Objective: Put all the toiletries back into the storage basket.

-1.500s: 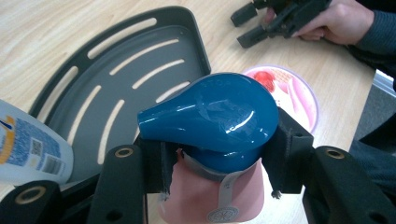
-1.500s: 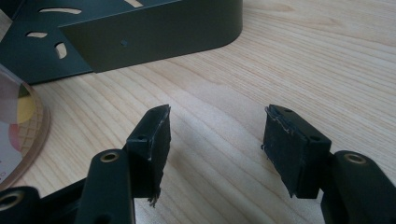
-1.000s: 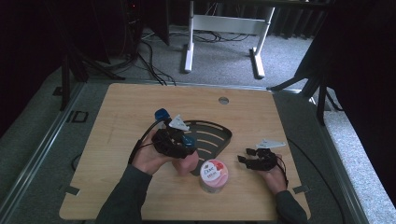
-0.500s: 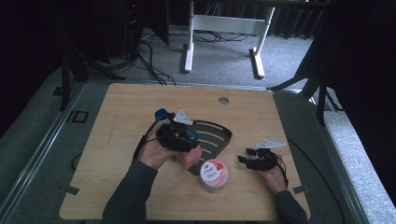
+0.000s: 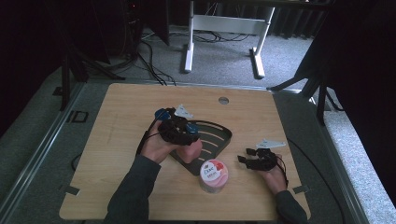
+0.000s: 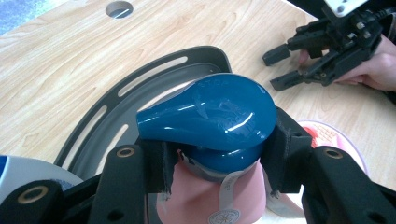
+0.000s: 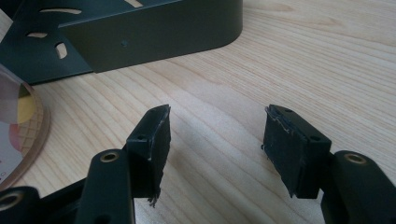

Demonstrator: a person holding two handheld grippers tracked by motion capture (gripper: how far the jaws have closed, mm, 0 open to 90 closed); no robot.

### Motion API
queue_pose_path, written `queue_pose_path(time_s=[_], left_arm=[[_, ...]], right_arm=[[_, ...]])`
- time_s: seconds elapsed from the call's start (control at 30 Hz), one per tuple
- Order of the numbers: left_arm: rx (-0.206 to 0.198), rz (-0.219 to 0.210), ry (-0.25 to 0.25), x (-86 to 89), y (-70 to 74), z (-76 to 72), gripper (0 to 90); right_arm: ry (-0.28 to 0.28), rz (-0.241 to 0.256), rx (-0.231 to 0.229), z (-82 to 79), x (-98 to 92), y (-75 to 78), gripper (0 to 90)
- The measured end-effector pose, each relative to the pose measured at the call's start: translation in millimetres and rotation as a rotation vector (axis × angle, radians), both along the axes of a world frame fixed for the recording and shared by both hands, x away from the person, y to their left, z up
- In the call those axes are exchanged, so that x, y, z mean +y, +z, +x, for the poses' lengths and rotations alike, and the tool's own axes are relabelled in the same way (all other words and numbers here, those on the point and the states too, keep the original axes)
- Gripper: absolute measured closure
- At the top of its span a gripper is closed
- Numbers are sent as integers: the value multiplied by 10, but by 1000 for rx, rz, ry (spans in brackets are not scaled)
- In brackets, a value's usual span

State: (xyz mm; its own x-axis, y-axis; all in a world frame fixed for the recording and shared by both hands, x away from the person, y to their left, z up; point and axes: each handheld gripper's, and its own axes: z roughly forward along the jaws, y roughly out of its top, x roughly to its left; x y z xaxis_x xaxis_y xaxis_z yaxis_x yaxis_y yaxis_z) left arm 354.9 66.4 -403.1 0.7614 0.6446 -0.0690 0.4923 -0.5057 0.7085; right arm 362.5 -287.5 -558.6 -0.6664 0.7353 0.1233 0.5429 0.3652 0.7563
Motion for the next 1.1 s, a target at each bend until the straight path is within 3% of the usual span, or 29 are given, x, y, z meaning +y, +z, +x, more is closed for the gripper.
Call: queue_pose_path(time_s=[0.57,1.1], left_arm=[[-22,3,96,22,-181,262,516],[-47,-10,138,25,-337,445,525]], right_arm=[[3,2,1,1,6,0,411],[4,1,1,1,6,0,411]])
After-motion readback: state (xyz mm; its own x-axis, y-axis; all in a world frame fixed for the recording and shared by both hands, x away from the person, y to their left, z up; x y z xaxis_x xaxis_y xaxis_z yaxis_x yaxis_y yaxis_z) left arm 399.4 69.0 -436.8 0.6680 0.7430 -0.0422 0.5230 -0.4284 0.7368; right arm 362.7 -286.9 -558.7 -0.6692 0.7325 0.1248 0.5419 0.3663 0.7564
